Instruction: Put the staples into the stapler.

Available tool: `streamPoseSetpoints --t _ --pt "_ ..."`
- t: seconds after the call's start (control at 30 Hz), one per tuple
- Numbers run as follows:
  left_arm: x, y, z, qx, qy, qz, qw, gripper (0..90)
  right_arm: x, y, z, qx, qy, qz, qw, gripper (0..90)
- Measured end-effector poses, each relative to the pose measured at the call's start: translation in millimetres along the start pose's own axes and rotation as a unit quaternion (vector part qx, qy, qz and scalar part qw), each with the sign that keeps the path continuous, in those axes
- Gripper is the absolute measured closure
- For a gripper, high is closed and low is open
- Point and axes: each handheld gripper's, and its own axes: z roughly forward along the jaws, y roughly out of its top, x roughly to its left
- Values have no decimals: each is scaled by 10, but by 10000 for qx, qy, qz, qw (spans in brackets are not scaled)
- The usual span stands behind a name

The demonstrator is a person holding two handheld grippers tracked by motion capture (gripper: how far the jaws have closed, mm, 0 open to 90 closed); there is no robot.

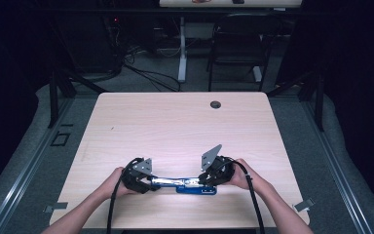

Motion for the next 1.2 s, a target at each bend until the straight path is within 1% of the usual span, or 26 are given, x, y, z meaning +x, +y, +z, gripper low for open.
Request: streamPoseSetpoints --t 0.03,0.07,0.13,0.17,0.23,0.47,0.5,0.7,0.8,0.83,0.93,1.03,1.07,1.1,1.13,1.17,1.2 --pt "-9 4 -3 44 101 5 9999 636 2 4 4 25 0 -23 10000 782" --pt "-8 -1 6 -21 65 -5 10000 635 8 7 19 29 -1 -31 10000 781" --pt "-8 -3 8 -42 43 -19 10000 636 9 10 27 32 17 -40 10000 780" --pt "-9 3 -3 40 94 5 9999 635 8 11 27 37 17 -47 10000 780" --pt "-8 -2 8 -45 44 -19 10000 635 5 12 28 43 22 -54 10000 780" --pt "-10 0 6 -26 36 -22 10000 635 -4 20 28 84 46 -92 9999 776" --pt "-9 1 5 -14 26 -20 10000 635 -4 18 28 70 60 -60 9999 772" --pt "-9 2 5 -12 26 -18 10000 635 -12 13 28 69 84 -42 9999 759" --pt "-9 2 5 -12 27 -15 10000 635 -18 8 42 164 94 -45 9998 753" --pt "-9 2 5 -12 29 -12 10000 635 -23 -1 41 131 115 7 9998 749" --pt "-10 1 5 -15 33 -18 10000 635 -35 -4 19 73 127 63 9999 744" --pt "-12 -3 9 -46 54 -28 10000 634 -57 -1 -25 1 37 196 9998 731" --pt "-13 -1 5 -22 43 -23 10000 634 -75 1 -63 -51 -5 317 9995 722" --pt "-13 -1 5 -22 43 -23 10000 634 -75 1 -63 -51 -5 317 9995 722" --pt "-16 -4 10 -52 70 -31 10000 634 -79 -3 -74 -102 -77 407 9991 716" --pt "-16 -4 9 -50 68 -33 10000 633 -96 -4 -97 -90 -139 478 9987 712" --pt "-14 -1 3 -11 45 -20 10000 633 -110 -2 -115 -37 -141 494 9987 707"
